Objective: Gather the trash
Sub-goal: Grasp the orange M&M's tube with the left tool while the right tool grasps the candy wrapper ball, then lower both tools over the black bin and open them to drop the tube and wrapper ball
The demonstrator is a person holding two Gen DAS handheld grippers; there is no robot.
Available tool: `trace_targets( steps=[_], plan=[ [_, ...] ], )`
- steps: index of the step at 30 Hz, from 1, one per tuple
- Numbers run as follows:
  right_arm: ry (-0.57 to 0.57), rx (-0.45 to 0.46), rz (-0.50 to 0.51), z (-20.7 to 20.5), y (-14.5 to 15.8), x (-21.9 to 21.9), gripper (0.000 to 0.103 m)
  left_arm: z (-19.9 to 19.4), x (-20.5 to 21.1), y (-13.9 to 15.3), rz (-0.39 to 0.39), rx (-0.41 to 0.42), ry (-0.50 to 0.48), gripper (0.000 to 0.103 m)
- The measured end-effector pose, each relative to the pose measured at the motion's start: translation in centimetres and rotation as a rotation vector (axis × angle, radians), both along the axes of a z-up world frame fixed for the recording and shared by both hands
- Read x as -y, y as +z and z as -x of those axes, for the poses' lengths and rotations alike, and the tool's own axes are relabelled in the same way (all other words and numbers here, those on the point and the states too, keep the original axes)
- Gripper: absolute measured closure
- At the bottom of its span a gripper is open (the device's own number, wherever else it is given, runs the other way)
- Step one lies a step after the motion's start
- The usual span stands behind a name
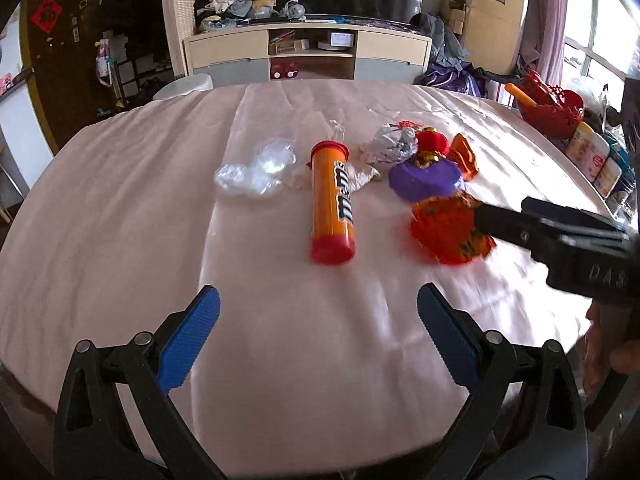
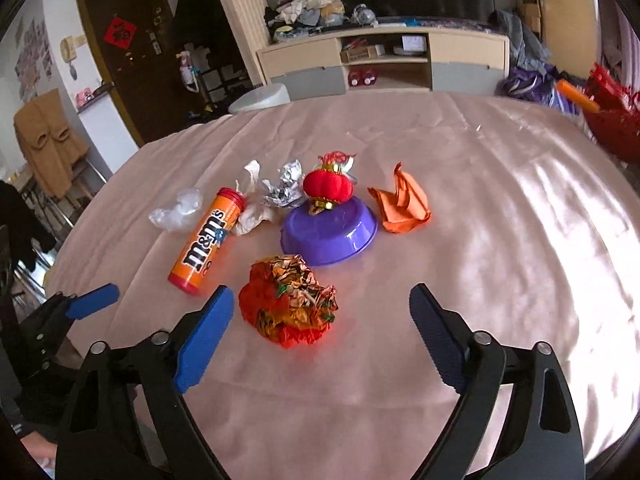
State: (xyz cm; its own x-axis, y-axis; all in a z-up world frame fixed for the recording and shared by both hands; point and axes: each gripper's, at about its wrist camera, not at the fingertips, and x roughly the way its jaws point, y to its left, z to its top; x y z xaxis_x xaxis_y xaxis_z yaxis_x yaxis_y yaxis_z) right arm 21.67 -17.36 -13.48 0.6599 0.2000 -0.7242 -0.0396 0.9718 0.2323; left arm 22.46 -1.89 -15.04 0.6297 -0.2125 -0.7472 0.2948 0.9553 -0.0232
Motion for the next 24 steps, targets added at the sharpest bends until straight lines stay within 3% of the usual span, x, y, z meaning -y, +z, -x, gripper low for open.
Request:
trace_targets(
  steps=[4, 7, 9, 11, 12, 13, 24],
  plan=[
    [0.003, -0.031, -0.045, -0.7, -1.3, 0.4, 0.028, -1.8, 0.6, -0.7, 0.018, -0.019, -0.012, 0.028],
    [0.025, -0.020, -0.054, -0.8, -1.9, 0.2, 0.030, -2.9, 0.7, -0.9, 0.025, -0.015, -0.012, 0.029],
    [0.041, -0.013, -0.056, -0.9, -1.9, -0.1, 0.034, -3.5, 1.0, -1.0, 0.026, -0.017, -0.020, 0.037],
    [0.054, -0.010, -0.074, -0.9, -1.9, -0.2, 0.043, -3.9, 1.2, -1.1, 0.029, -0.026, -0.029, 0.064],
    [0.064, -0.007, -0.087, -0.9, -1.8, -0.3, 0.053, -4.1, 1.3, -1.2, 0.031, -0.033, -0.032, 0.074],
    [0.071, -0.003, -0.093, -0.9, -1.7, -0.3, 0.062, -4.1, 1.3, -1.3, 0.035, -0.040, -0.034, 0.077],
    [0.099, 0.042, -0.042, 1.9, 1.0, -1.5, 0.064, 0.7, -0.3, 0.8, 0.031, 0.007, -0.020, 0.077]
  ],
)
